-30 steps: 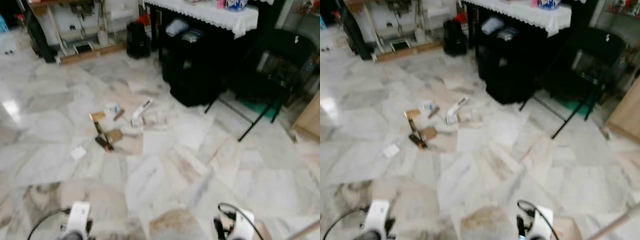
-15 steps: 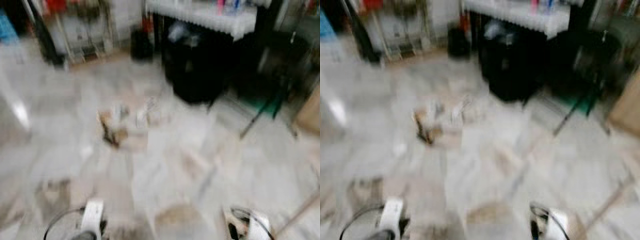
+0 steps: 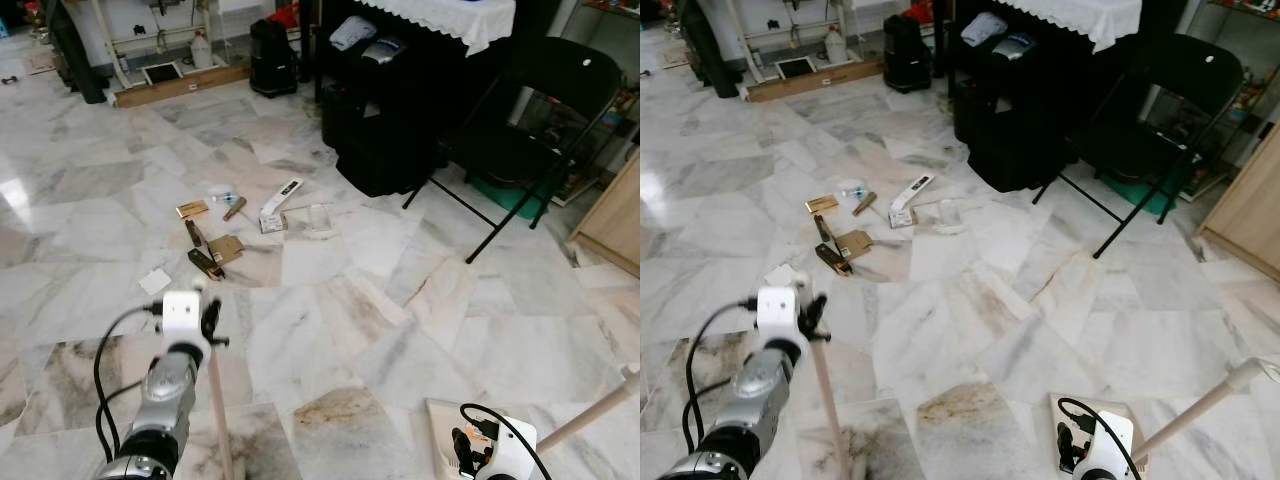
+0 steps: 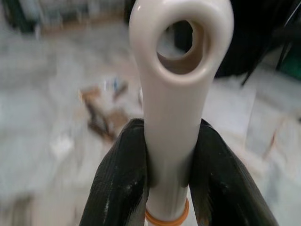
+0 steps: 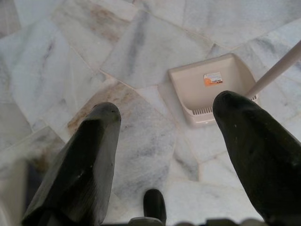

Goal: Sweep floor

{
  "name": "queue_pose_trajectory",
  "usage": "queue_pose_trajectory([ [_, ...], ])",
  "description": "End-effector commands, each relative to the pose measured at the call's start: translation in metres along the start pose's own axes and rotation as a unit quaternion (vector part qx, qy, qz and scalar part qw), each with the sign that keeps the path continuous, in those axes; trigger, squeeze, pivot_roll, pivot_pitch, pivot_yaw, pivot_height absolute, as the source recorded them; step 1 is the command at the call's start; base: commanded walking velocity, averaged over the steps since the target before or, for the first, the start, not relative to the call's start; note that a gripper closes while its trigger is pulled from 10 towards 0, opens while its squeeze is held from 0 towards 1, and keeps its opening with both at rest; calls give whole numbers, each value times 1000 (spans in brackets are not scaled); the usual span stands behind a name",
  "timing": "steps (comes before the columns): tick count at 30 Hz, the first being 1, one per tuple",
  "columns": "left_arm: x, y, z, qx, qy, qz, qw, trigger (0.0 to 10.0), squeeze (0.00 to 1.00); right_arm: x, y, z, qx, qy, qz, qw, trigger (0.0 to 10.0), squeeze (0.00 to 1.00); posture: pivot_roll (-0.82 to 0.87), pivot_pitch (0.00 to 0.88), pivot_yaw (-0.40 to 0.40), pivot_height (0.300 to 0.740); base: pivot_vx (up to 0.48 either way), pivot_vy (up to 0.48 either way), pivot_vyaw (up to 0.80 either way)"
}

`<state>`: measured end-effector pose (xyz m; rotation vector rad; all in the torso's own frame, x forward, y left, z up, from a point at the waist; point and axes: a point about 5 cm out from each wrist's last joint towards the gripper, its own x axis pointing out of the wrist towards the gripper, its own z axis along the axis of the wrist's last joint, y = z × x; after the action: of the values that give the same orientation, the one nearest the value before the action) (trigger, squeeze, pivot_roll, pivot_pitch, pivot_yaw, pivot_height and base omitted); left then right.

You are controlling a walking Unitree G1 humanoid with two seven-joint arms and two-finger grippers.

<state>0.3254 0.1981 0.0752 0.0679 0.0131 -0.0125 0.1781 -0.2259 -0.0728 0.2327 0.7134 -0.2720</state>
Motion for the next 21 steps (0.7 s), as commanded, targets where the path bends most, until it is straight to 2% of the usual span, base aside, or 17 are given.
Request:
queue_pose_trajectory([
  [1,13,3,36,9,-71,-7,997,10000,0,1,3,-1,10,2,-1,1000,10000,0,101,0,-18,740,0,0,0],
  [2,17,2,49,7,-94,-13,995,10000,0,1,5,-2,8,5,3,1000,10000,0,103,0,-19,740,0,0,0],
  [5,20,-2,69,-8,-128,-21,991,10000,0,1,5,-1,8,5,4,1000,10000,0,100,0,-23,740,0,0,0],
  [8,18,-7,77,-13,-146,-29,989,10000,0,1,4,0,8,2,2,1000,10000,0,96,0,-24,740,0,0,0],
  [15,0,-28,52,-15,-124,-57,991,10000,0,3,-3,21,18,-64,-18,998,10000,0,79,0,-30,740,0,0,0],
  [17,-6,-36,47,-17,-120,-69,990,10000,0,3,-4,36,16,-111,-22,993,10000,0,73,2,-25,740,0,0,0],
  [21,-10,-39,45,-17,-116,-73,990,10000,0,2,-5,47,6,-145,-25,989,10000,0,64,11,-31,740,0,0,0],
])
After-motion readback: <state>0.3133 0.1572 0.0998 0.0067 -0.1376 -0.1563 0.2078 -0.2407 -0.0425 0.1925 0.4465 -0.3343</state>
